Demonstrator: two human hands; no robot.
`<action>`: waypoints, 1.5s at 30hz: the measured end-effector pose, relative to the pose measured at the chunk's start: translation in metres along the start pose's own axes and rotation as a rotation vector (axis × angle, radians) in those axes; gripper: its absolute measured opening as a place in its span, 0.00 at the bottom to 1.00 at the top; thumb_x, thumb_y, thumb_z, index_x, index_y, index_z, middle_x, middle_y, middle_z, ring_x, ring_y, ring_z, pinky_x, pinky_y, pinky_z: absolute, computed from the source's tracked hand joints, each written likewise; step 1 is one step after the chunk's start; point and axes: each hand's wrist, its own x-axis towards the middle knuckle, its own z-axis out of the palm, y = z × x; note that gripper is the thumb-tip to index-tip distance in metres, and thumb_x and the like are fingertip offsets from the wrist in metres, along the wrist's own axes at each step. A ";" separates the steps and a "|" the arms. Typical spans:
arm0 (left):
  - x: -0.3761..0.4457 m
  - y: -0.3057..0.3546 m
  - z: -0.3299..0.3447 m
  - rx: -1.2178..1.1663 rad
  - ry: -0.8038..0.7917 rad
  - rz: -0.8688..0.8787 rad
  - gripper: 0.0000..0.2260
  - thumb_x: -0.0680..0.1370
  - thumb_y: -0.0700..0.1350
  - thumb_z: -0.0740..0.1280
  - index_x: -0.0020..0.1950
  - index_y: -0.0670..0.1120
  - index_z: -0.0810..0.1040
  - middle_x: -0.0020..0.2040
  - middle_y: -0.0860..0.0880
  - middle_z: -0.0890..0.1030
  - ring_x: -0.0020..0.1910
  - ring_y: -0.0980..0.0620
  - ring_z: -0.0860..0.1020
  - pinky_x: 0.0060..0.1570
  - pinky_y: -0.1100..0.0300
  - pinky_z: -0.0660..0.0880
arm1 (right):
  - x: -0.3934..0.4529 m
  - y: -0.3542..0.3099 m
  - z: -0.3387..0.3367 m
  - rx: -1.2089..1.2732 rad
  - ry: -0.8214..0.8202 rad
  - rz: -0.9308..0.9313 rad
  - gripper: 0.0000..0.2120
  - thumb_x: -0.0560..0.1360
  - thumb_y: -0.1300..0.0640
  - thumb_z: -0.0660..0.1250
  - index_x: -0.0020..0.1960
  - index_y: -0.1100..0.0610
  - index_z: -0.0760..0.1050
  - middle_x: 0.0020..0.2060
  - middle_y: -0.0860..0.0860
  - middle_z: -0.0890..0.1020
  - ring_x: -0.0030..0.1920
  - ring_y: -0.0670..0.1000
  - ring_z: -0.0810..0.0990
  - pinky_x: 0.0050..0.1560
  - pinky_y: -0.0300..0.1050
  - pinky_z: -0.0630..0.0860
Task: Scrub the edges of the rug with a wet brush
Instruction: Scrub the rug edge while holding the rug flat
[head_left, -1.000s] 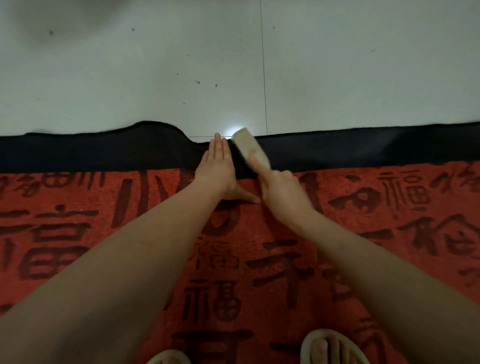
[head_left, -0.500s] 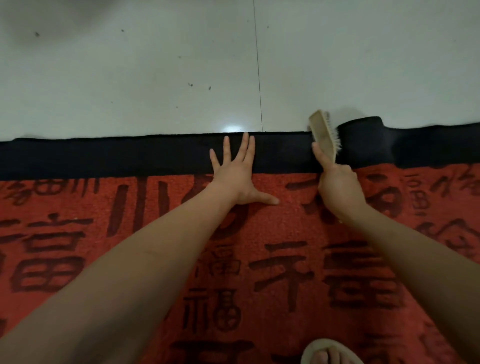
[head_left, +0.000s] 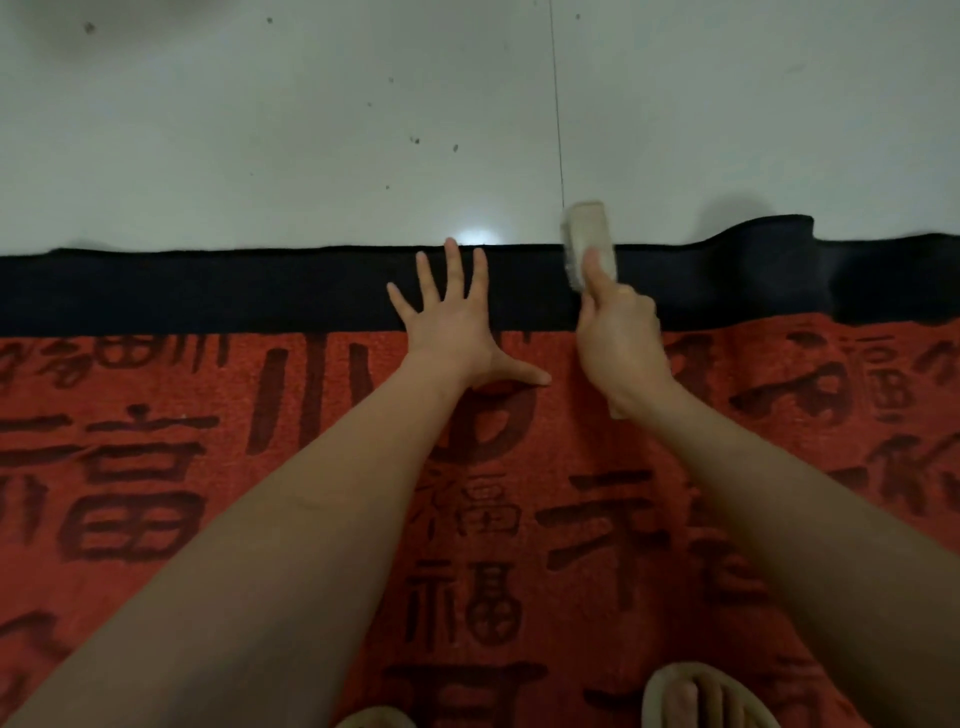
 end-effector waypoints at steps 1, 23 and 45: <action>0.001 0.002 -0.002 -0.009 -0.010 -0.007 0.63 0.62 0.74 0.70 0.79 0.50 0.32 0.77 0.45 0.29 0.76 0.37 0.31 0.69 0.28 0.36 | -0.002 -0.018 0.013 0.022 -0.052 -0.073 0.23 0.81 0.60 0.54 0.75 0.50 0.62 0.51 0.66 0.79 0.51 0.66 0.78 0.46 0.52 0.72; -0.003 -0.002 0.010 -0.069 0.114 0.007 0.59 0.68 0.68 0.69 0.78 0.43 0.33 0.78 0.45 0.31 0.76 0.41 0.32 0.67 0.25 0.36 | -0.035 -0.019 0.030 0.021 -0.193 -0.221 0.28 0.81 0.60 0.54 0.78 0.46 0.54 0.49 0.66 0.80 0.46 0.66 0.79 0.44 0.54 0.72; -0.015 -0.009 0.010 -0.002 0.021 0.049 0.72 0.53 0.79 0.68 0.78 0.43 0.32 0.78 0.47 0.31 0.77 0.44 0.31 0.71 0.33 0.34 | -0.034 0.042 -0.005 -0.117 -0.034 -0.055 0.25 0.81 0.59 0.55 0.77 0.46 0.58 0.47 0.68 0.80 0.47 0.69 0.79 0.48 0.60 0.74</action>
